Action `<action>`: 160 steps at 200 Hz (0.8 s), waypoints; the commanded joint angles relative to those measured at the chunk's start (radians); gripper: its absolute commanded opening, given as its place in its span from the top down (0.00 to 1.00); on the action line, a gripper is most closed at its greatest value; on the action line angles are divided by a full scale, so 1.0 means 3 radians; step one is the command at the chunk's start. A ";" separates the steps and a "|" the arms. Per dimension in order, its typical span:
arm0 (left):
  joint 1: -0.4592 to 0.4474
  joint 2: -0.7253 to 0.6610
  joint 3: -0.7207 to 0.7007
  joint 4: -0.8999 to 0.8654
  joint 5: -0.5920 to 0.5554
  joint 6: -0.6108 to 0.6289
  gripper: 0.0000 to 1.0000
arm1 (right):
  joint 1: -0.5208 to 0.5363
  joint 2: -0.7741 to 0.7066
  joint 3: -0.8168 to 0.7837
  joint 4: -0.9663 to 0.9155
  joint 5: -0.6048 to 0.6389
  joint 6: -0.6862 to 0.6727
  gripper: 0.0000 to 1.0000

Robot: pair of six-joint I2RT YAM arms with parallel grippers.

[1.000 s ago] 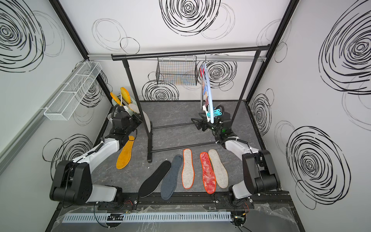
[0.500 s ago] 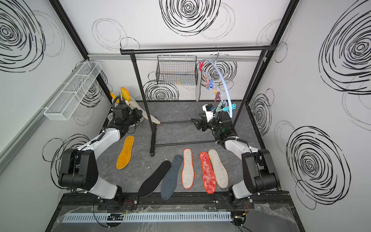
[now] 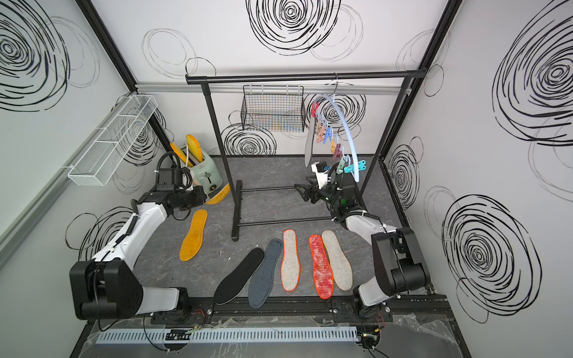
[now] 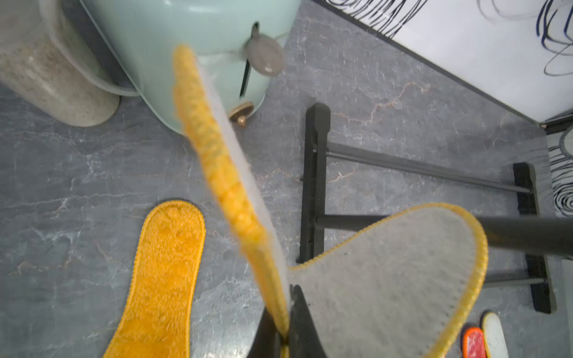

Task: Take the shoe insoles off the hanger
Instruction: Place the insole at the center of the board.

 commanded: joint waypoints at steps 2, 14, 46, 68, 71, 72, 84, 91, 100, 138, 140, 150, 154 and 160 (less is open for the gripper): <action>-0.0029 -0.0020 -0.0085 -0.0237 -0.0298 0.0182 0.99 | 0.0023 -0.0052 -0.0030 0.0009 -0.0034 0.0026 0.24; -0.0027 -0.0083 -0.0127 -0.0221 -0.0541 0.0171 1.00 | 0.0028 -0.0071 -0.0044 0.0024 -0.0028 0.0030 0.24; -0.0090 -0.0192 -0.0182 -0.0231 -0.1468 0.0199 1.00 | 0.0031 -0.0076 -0.0042 0.0024 -0.0038 0.0046 0.24; -0.0004 -0.0259 -0.0347 0.0091 -0.0241 0.0229 1.00 | 0.0031 -0.0085 -0.0053 0.0032 -0.0032 0.0046 0.24; -0.0012 -0.0250 -0.0352 0.0114 -0.0133 0.0231 1.00 | 0.0030 -0.0079 -0.0051 0.0034 -0.0030 0.0049 0.24; -0.0015 -0.0243 -0.0352 0.0123 -0.0097 0.0232 1.00 | 0.0029 -0.0080 -0.0051 0.0035 -0.0029 0.0051 0.24; -0.0125 -0.0146 -0.0316 0.0124 0.0179 0.0313 1.00 | 0.0032 -0.0080 -0.0042 0.0016 -0.0033 0.0046 0.24; -0.0206 -0.0079 -0.0281 0.0081 0.0292 0.0384 1.00 | 0.0032 -0.0080 -0.0044 0.0009 -0.0031 0.0042 0.24; -0.0334 0.0002 -0.0247 0.0005 0.0270 0.0432 1.00 | 0.0033 -0.0091 -0.0045 0.0014 -0.0021 0.0037 0.24; -0.0463 0.0202 -0.0401 -0.0067 -0.0143 0.0365 1.00 | 0.0019 -0.0136 -0.0040 -0.0035 0.0023 -0.0006 0.24; -0.0441 0.0220 -0.0403 -0.0064 -0.0154 0.0355 1.00 | 0.0018 -0.0136 -0.0040 -0.0032 0.0018 -0.0004 0.24; -0.0347 0.0284 -0.0385 -0.0069 -0.0210 0.0340 1.00 | 0.0018 -0.0130 -0.0036 -0.0027 0.0010 -0.0003 0.24; -0.0328 0.0309 -0.0372 -0.0072 -0.0221 0.0343 0.99 | 0.0018 -0.0128 -0.0035 -0.0027 0.0010 -0.0004 0.24; -0.0319 0.0353 -0.0346 -0.0076 -0.0210 0.0355 0.88 | 0.0015 -0.0120 -0.0035 -0.0020 0.0009 -0.0007 0.24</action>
